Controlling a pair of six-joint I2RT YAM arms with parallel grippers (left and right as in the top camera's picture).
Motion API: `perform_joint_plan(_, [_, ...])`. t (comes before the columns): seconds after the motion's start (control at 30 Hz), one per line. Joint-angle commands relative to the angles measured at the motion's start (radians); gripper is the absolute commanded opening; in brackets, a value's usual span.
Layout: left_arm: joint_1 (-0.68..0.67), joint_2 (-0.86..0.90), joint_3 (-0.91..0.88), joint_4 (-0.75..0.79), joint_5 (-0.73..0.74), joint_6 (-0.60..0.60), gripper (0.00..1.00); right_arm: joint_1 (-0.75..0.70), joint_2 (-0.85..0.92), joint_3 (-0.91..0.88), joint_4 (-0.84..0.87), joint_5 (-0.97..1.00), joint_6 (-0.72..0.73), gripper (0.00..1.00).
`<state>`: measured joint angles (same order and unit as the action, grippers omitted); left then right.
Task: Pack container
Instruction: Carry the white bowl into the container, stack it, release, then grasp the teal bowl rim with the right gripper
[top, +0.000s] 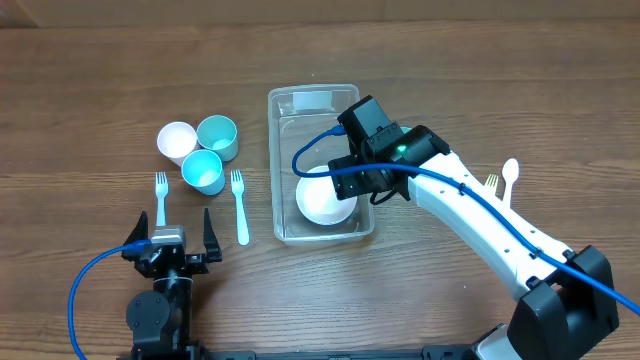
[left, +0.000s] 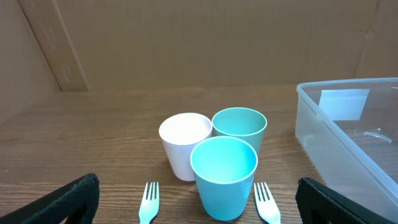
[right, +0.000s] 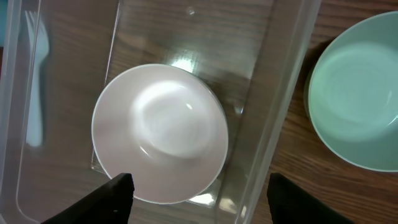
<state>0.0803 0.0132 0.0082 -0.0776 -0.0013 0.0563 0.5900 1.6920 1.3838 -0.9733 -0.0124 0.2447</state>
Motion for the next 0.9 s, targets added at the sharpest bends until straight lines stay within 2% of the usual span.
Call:
perform_joint_plan(0.0, [-0.002,-0.007,-0.003,0.000,-0.002,0.015,1.00,-0.045,-0.044,0.114,-0.063,0.082,0.109,0.69])
perform_joint_plan(0.2, [-0.002,-0.007,-0.003,0.000,-0.002,0.015,1.00,-0.266,-0.084,0.167,-0.189,0.086,0.176,0.65])
perform_joint_plan(0.4, [-0.002,-0.007,-0.003,0.000,-0.002,0.015,1.00,-0.438,-0.031,0.102,-0.125,0.058,0.175,0.62])
perform_joint_plan(0.77, [-0.002,-0.007,-0.003,0.000,-0.002,0.015,1.00,-0.456,0.173,0.073,-0.058,0.037,0.175,0.60])
perform_joint_plan(0.87, [-0.002,-0.007,-0.003,0.000,-0.002,0.015,1.00,-0.456,0.192,0.048,-0.023,0.034,0.175,0.56])
